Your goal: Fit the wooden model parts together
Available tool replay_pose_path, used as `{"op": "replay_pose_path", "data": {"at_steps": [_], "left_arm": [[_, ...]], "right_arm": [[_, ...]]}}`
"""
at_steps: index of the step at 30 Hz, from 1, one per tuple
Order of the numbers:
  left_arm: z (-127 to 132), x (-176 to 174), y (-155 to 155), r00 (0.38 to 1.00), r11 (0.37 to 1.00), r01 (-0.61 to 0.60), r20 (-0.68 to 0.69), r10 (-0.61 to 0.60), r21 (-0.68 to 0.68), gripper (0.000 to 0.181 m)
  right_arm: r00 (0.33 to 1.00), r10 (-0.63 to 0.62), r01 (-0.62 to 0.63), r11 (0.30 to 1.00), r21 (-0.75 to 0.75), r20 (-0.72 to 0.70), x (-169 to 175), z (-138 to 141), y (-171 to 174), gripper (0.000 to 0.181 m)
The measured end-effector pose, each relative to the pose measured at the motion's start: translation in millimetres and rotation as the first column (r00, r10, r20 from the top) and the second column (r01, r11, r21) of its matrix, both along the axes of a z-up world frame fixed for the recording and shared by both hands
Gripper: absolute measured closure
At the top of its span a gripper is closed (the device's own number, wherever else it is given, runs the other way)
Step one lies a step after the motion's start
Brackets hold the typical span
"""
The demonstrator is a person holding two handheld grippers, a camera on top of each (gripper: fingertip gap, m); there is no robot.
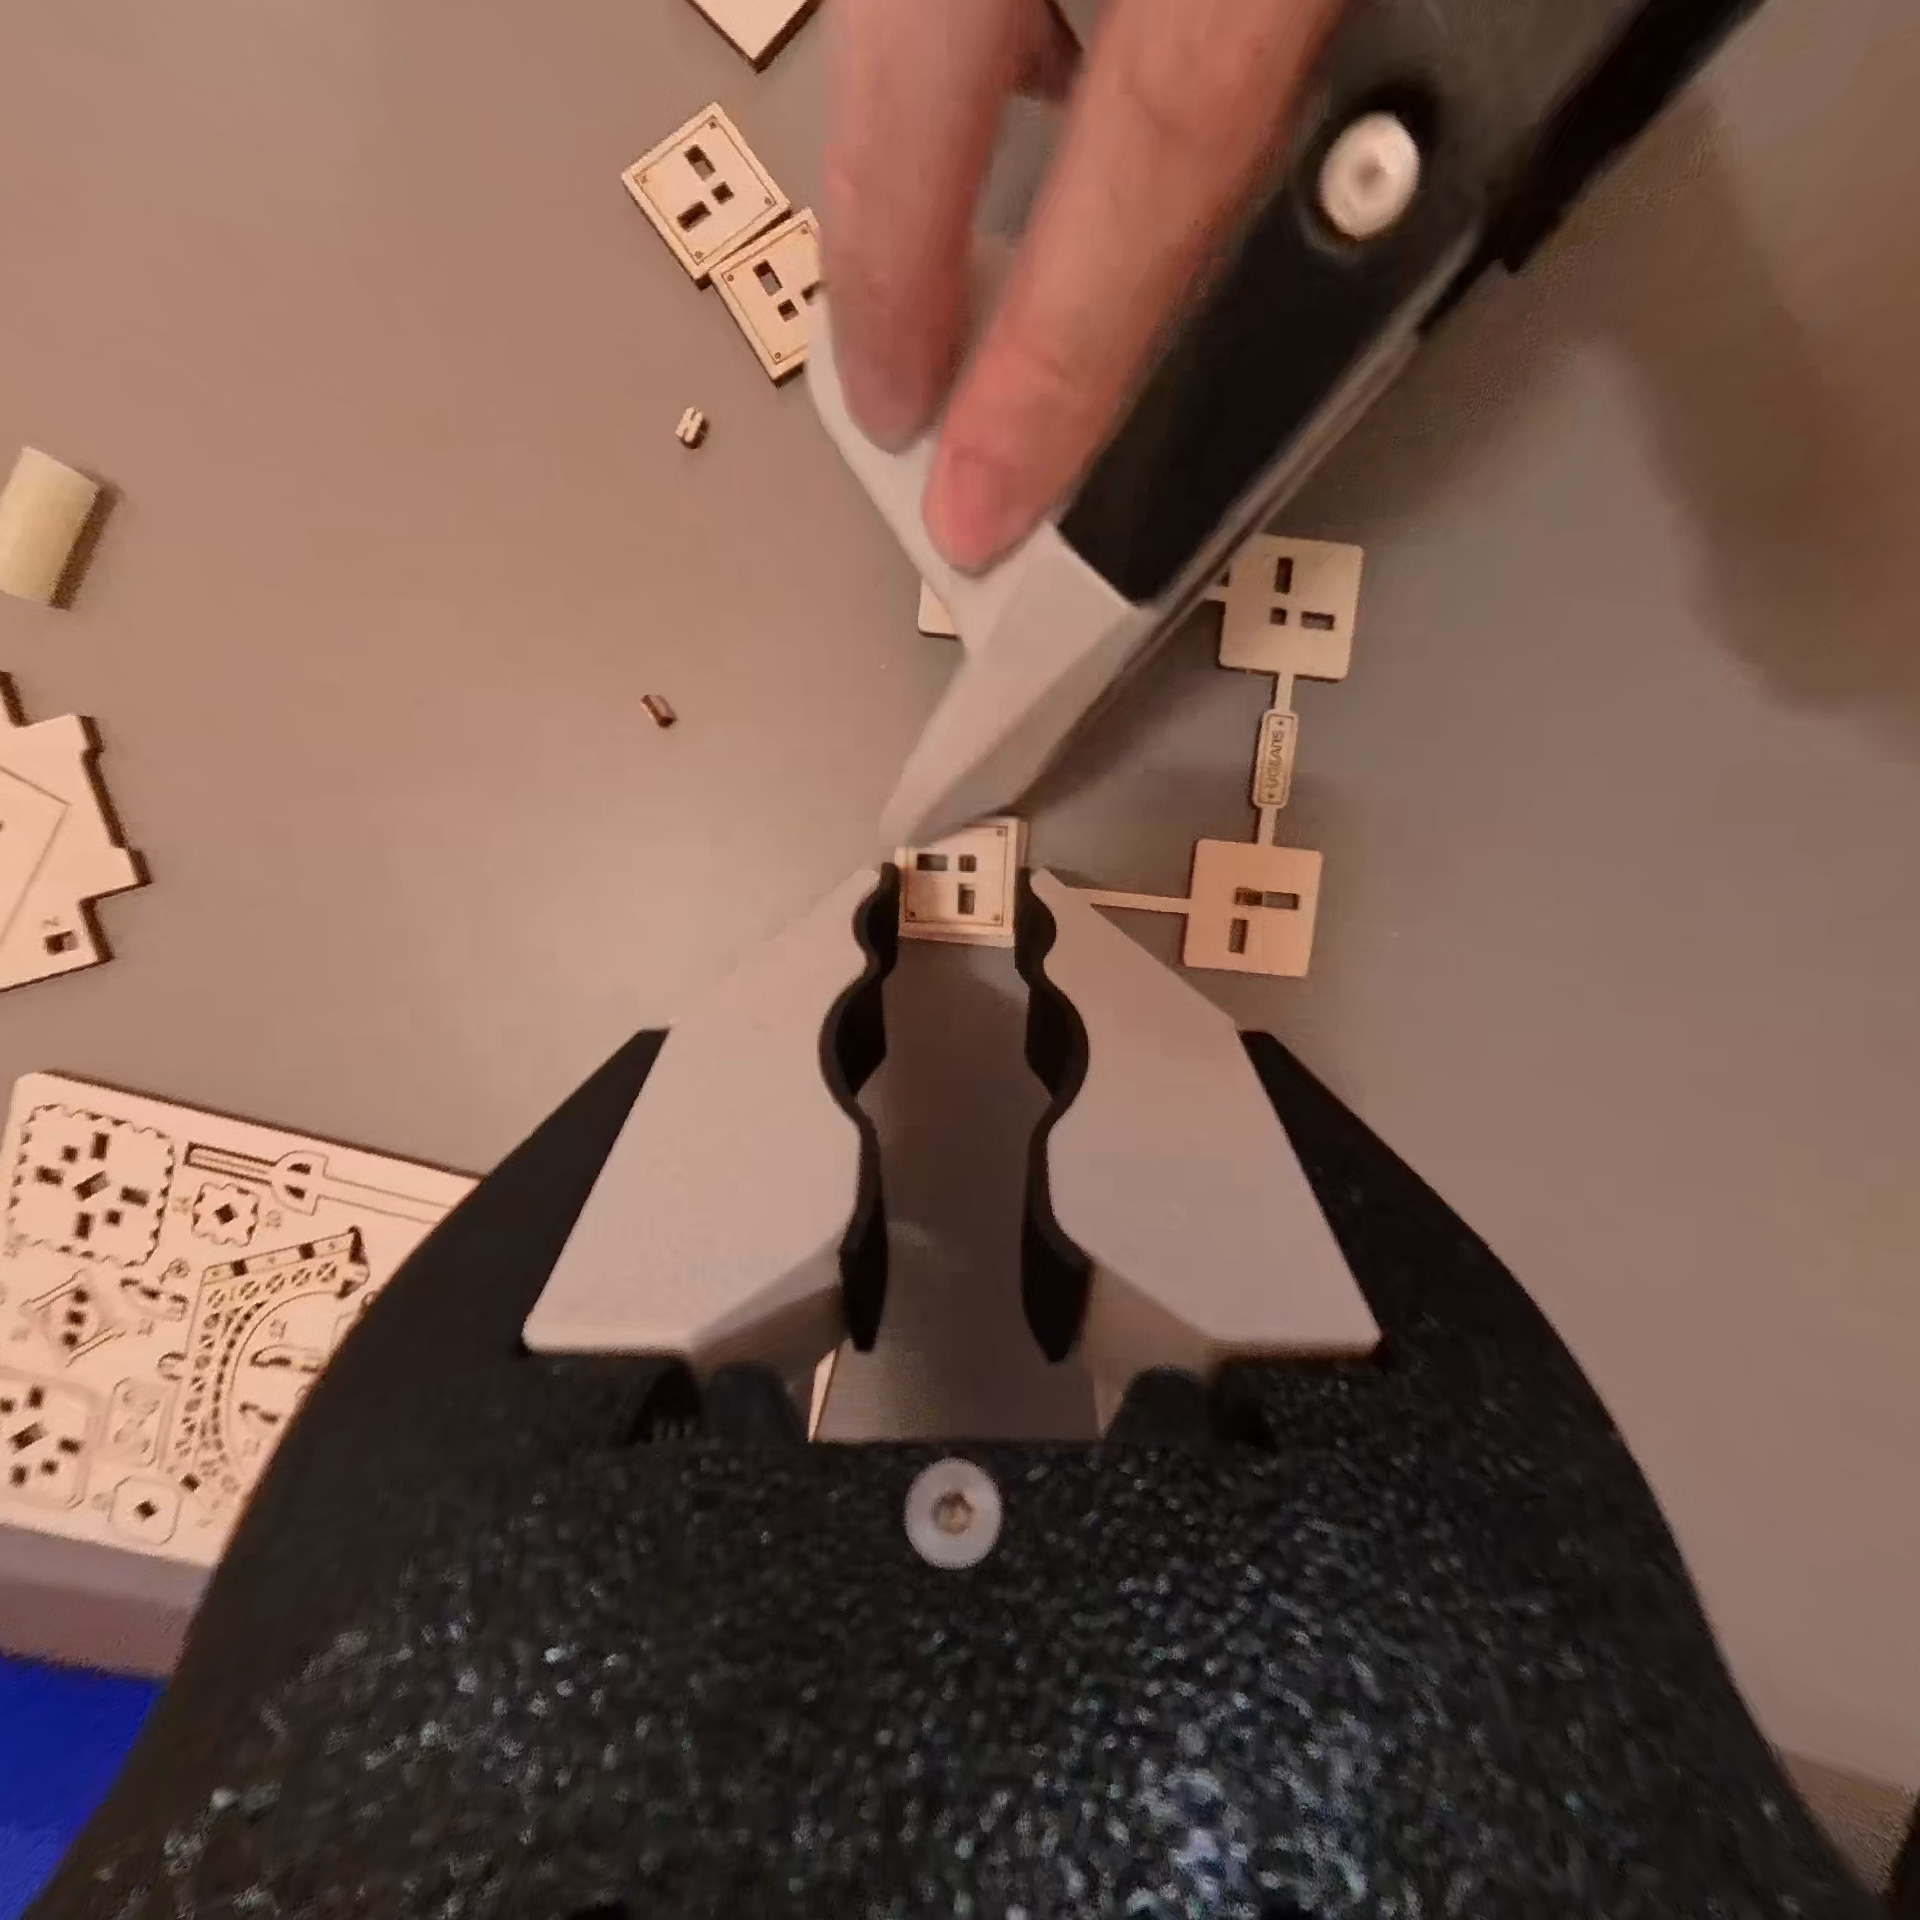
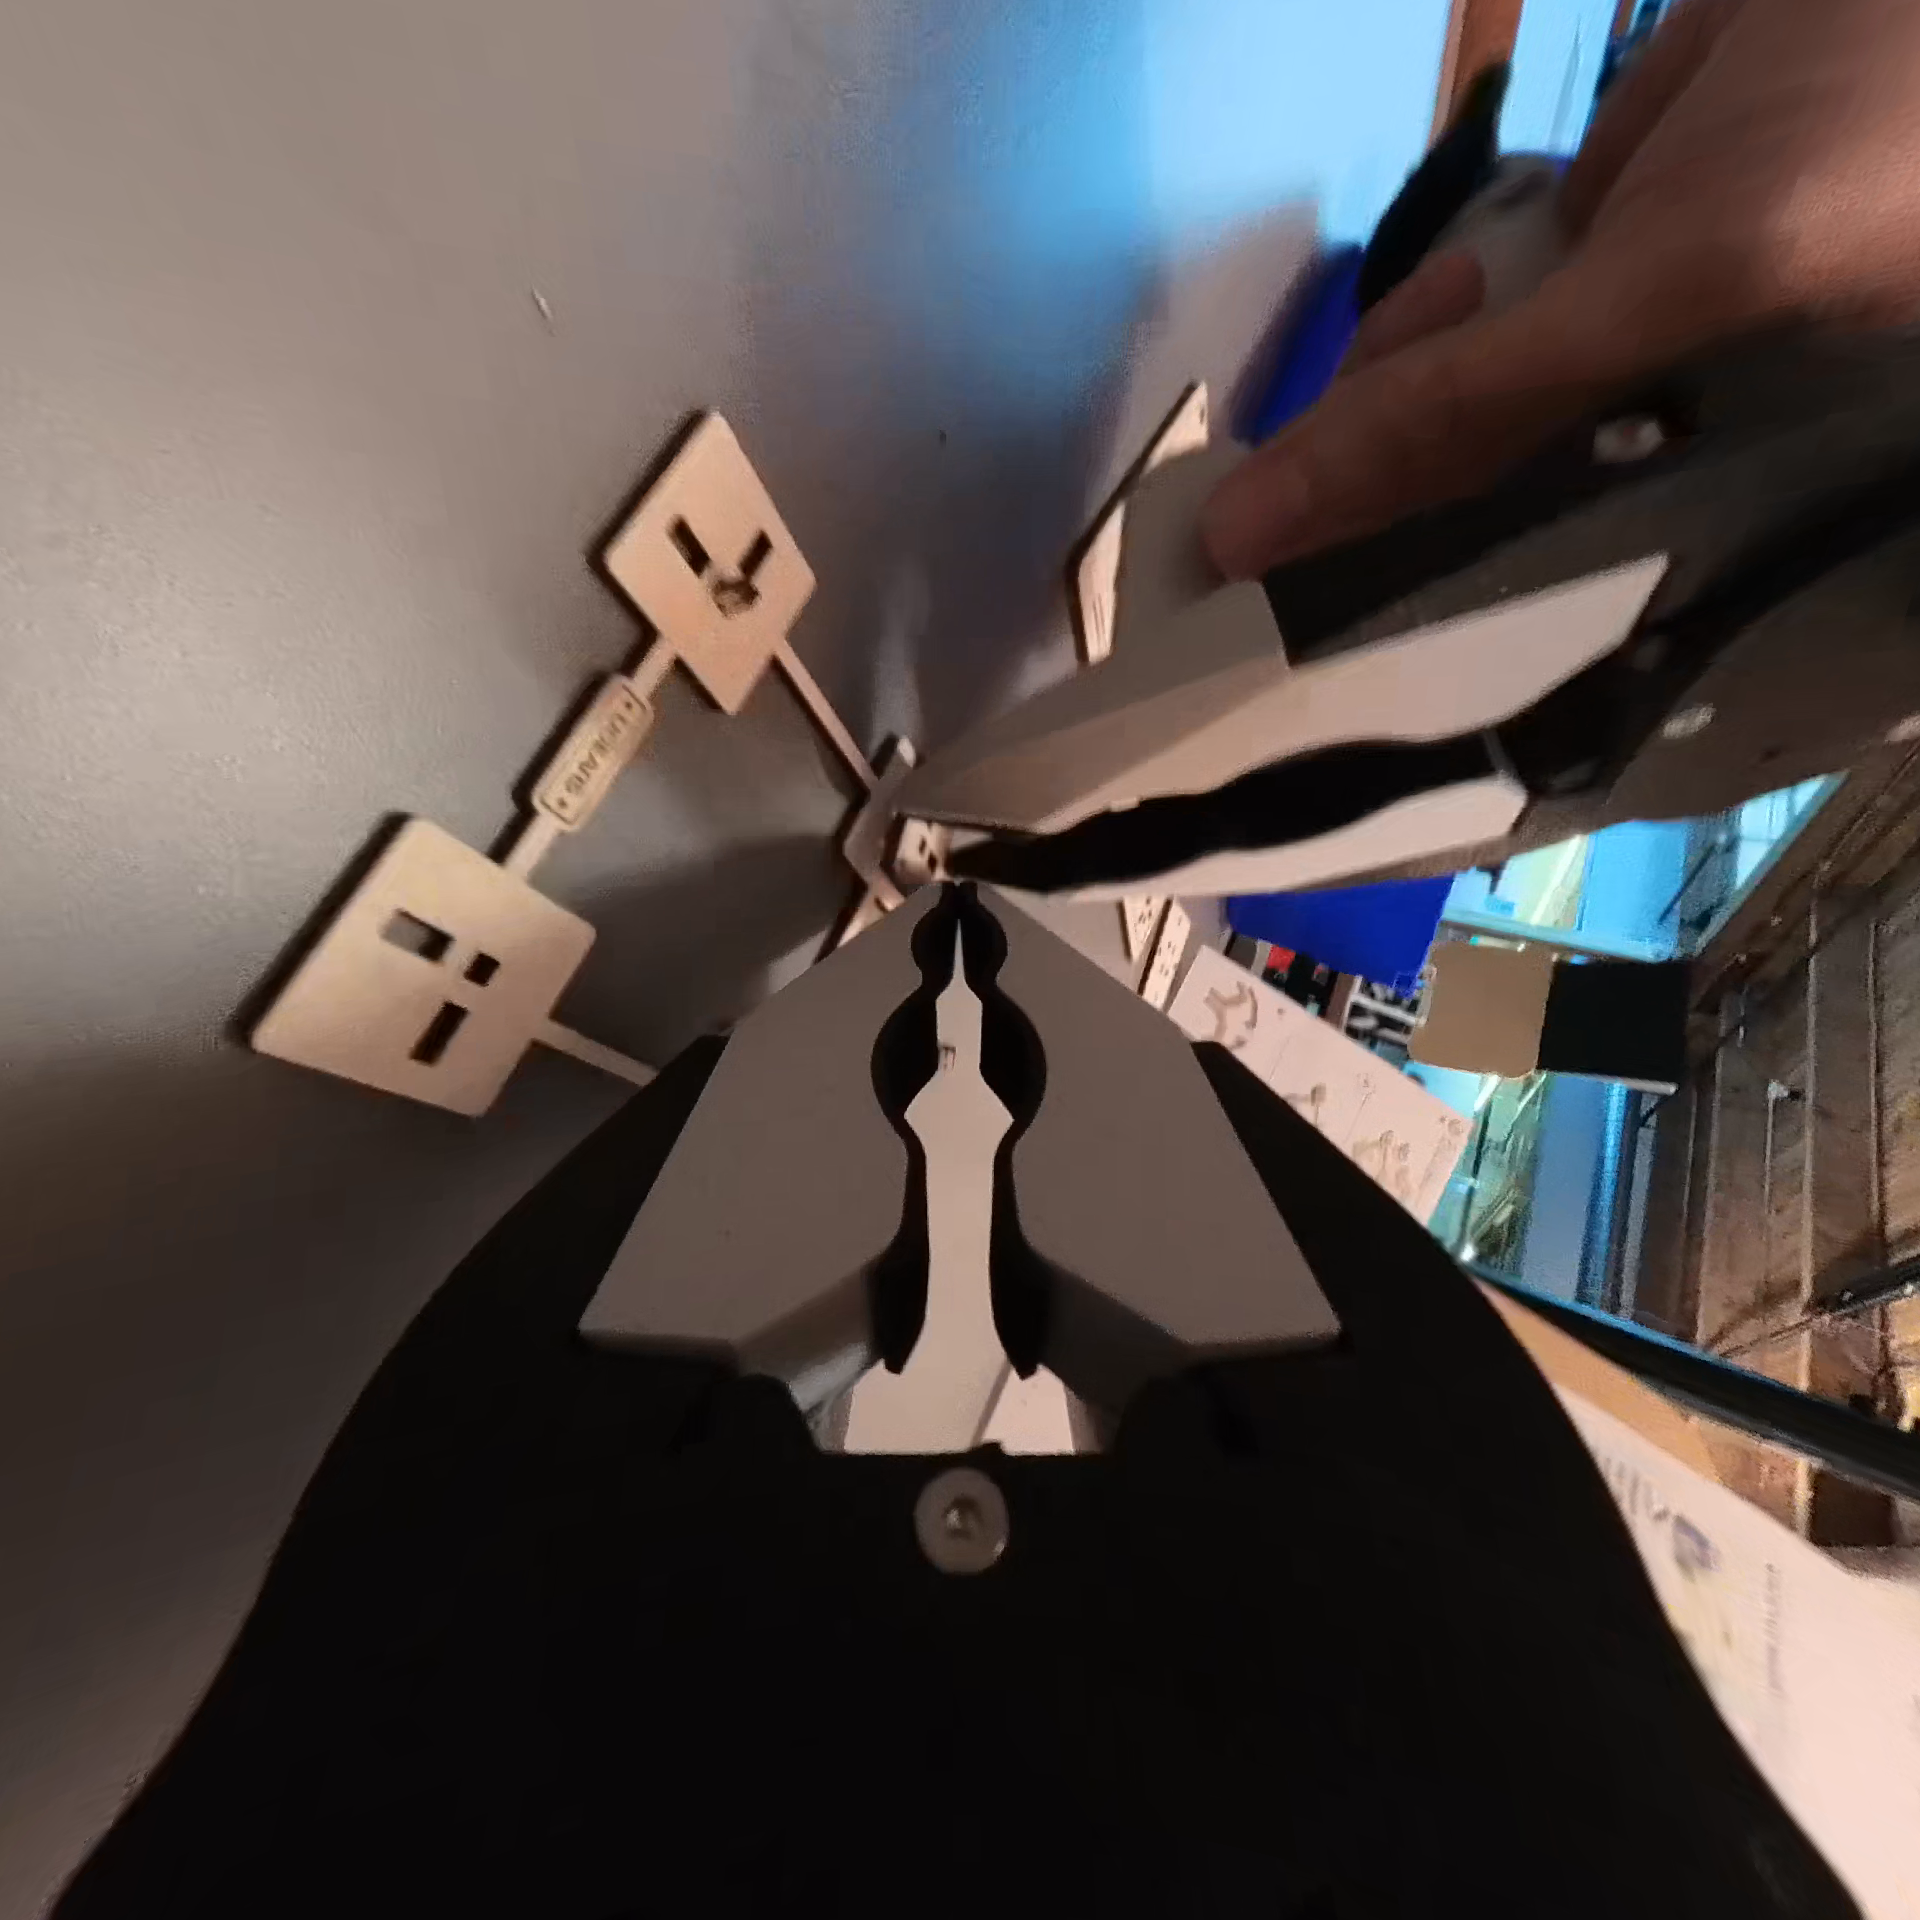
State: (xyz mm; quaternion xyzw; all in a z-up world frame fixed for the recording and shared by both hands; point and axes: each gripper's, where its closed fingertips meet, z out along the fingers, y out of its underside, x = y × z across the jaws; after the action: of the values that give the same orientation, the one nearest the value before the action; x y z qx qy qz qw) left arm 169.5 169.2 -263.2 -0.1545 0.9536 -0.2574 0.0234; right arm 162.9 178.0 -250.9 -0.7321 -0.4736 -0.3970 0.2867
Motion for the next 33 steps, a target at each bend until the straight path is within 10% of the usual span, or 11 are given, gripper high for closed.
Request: {"op": "replay_pose_path", "data": {"at_steps": [14, 33], "left_arm": [[0, 1, 0, 0.993, 0.981, 0.069, 0.086, -0.085, 0.179, 0.162], [0, 1, -2, 0.992, 0.968, 0.088, 0.07, -0.108, 0.236, 0.162]], "right_arm": [[0.885, -0.075, 0.099, 0.995, 0.027, -0.46, -16, 6, -2, 0.181], [0.954, -0.107, 0.086, 0.993, -0.084, -0.282, -9, -6, -6, 0.181]]}}
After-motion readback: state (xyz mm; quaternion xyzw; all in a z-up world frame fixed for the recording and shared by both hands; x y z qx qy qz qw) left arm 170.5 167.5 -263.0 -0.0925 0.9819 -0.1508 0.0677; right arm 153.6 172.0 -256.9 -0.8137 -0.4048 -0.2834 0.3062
